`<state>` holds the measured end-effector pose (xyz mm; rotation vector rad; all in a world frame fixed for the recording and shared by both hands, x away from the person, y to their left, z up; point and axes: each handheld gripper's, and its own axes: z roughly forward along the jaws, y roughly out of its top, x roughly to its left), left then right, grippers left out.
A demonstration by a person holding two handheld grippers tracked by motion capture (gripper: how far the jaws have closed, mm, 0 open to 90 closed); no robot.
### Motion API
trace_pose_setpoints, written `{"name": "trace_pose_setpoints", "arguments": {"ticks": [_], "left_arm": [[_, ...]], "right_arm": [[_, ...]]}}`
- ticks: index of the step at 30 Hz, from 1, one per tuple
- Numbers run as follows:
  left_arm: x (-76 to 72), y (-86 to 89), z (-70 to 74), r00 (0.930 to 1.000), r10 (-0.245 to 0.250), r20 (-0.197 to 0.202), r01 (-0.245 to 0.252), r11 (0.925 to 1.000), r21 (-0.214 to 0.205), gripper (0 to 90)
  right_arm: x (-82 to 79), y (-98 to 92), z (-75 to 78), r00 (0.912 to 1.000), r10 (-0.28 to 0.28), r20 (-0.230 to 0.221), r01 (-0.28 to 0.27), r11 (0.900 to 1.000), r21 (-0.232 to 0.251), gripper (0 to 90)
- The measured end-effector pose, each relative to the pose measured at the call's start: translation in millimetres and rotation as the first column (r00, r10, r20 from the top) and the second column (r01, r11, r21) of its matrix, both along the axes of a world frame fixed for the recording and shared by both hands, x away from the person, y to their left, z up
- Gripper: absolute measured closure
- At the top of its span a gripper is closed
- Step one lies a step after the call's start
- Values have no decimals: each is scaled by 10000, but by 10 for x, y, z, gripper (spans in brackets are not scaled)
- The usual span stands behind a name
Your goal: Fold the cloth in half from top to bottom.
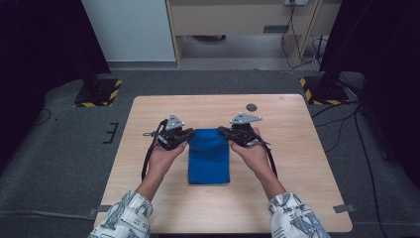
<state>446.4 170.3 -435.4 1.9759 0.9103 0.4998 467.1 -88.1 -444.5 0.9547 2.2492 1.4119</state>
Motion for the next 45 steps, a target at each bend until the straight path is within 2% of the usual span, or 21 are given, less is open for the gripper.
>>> {"name": "trace_pose_setpoints", "arguments": {"ticks": [6,19,23,26,35,40,45], "left_arm": [[-117,15,-26,9999,-121,10,121,9999,-27,828],[-316,57,-186,9998,-182,-126,177,9991,-385,818],[-361,64,-218,9998,-186,-104,181,9988,-447,819],[-412,69,-249,9996,-237,-167,228,9984,-523,819],[-525,82,-446,9992,-266,-309,242,9968,-760,803],[-552,96,-483,9992,-270,-298,244,9960,-863,756],[-571,115,-517,9992,-74,-387,38,9957,-930,617]], "right_arm": [[-127,-17,-40,9992,403,-77,-404,9991,-138,859],[-294,-31,-144,9981,604,-135,-607,9980,-192,856],[-376,-16,-232,9969,739,-251,-743,9971,-142,856],[-426,0,-291,9962,830,-260,-838,9960,-317,855],[-492,-17,-433,9941,981,-457,-1002,9939,-459,851],[-513,-36,-461,9927,1098,-500,-1120,9927,-437,854],[-533,-47,-490,9933,1039,-515,-1055,9939,-311,859]]}}
